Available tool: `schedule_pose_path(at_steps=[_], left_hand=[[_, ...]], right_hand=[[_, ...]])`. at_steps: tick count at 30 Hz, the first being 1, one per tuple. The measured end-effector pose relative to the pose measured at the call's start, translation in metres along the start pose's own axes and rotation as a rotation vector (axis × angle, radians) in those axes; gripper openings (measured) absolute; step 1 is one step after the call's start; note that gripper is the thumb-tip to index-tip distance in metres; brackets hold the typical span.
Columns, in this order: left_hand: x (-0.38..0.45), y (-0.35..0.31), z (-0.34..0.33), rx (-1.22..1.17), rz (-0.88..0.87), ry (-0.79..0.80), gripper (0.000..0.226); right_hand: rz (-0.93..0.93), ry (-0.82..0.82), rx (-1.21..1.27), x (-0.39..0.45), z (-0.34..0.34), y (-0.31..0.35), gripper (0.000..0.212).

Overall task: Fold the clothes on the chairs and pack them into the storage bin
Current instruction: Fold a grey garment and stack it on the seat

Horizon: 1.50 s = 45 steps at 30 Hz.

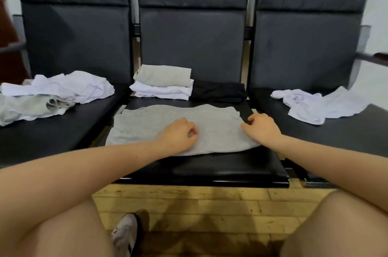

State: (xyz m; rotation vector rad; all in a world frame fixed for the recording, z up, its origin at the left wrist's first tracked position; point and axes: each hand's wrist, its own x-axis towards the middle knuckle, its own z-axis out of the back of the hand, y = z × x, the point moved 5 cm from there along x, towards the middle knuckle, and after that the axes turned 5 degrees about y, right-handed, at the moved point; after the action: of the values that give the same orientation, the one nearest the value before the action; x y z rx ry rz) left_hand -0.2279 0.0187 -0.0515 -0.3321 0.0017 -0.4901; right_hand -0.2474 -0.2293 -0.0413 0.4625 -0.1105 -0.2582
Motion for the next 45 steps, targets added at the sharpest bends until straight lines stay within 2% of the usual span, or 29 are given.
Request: schedule_pose_path(at_steps=[2,5,7,10,14,16,17,19,20,24,26,28,30,35,38,41,43,45], left_hand=[[0.006,-0.004,-0.005,0.021,-0.002,0.009,0.037],[0.020,-0.008,-0.009,0.044,0.006,-0.004,0.050],[0.030,-0.011,-0.011,0.070,0.022,0.008,0.050],[0.039,-0.013,-0.013,0.119,0.045,-0.017,0.046],[0.045,-0.011,-0.014,0.130,0.100,-0.102,0.039],[0.047,-0.007,-0.014,0.083,0.122,-0.100,0.038],[0.048,-0.004,-0.014,0.068,0.130,-0.097,0.038],[0.050,0.002,-0.009,0.044,0.143,-0.109,0.038],[0.051,0.007,-0.005,0.036,0.155,-0.123,0.038],[0.047,0.037,0.004,0.055,0.209,-0.162,0.037],[0.044,0.048,0.002,0.069,0.215,-0.160,0.037],[0.042,0.051,0.000,0.099,0.202,-0.177,0.037],[0.042,0.049,0.000,0.111,0.192,-0.183,0.037],[0.039,0.053,0.006,0.007,0.184,-0.201,0.034],[0.031,0.058,0.016,-0.062,0.187,-0.257,0.029],[0.025,0.072,0.021,-0.211,0.258,-0.245,0.022],[0.022,0.080,0.022,-0.287,0.283,-0.219,0.019],[0.020,0.084,0.022,-0.325,0.293,-0.201,0.020]], right_hand=[[-0.085,0.072,-0.007,0.002,-0.002,-0.008,0.045],[-0.106,0.123,0.030,0.007,-0.003,-0.006,0.046],[-0.124,0.146,0.067,0.012,-0.008,0.000,0.049],[-0.125,0.161,0.129,0.019,-0.017,0.013,0.042],[-0.194,0.197,0.444,0.023,-0.022,0.023,0.039],[-0.249,0.138,0.566,0.032,-0.023,0.019,0.042],[-0.270,0.102,0.634,0.035,-0.025,0.018,0.037],[-0.295,0.041,0.769,0.038,-0.025,0.016,0.013],[-0.307,0.025,0.801,0.040,-0.025,0.014,0.014],[-0.277,0.004,0.657,0.044,-0.025,0.014,0.016],[-0.293,0.086,0.611,0.044,-0.028,0.017,0.040],[-0.299,0.151,0.583,0.043,-0.031,0.021,0.053],[-0.282,0.198,0.532,0.043,-0.034,0.025,0.052],[-0.175,0.145,0.522,0.045,-0.031,0.035,0.018],[-0.162,0.061,0.622,0.048,-0.024,0.039,0.027],[-0.080,0.029,0.659,0.046,-0.020,0.061,0.034],[0.025,0.066,0.585,0.038,-0.020,0.092,0.040],[0.124,0.172,0.552,0.026,-0.025,0.125,0.046]])
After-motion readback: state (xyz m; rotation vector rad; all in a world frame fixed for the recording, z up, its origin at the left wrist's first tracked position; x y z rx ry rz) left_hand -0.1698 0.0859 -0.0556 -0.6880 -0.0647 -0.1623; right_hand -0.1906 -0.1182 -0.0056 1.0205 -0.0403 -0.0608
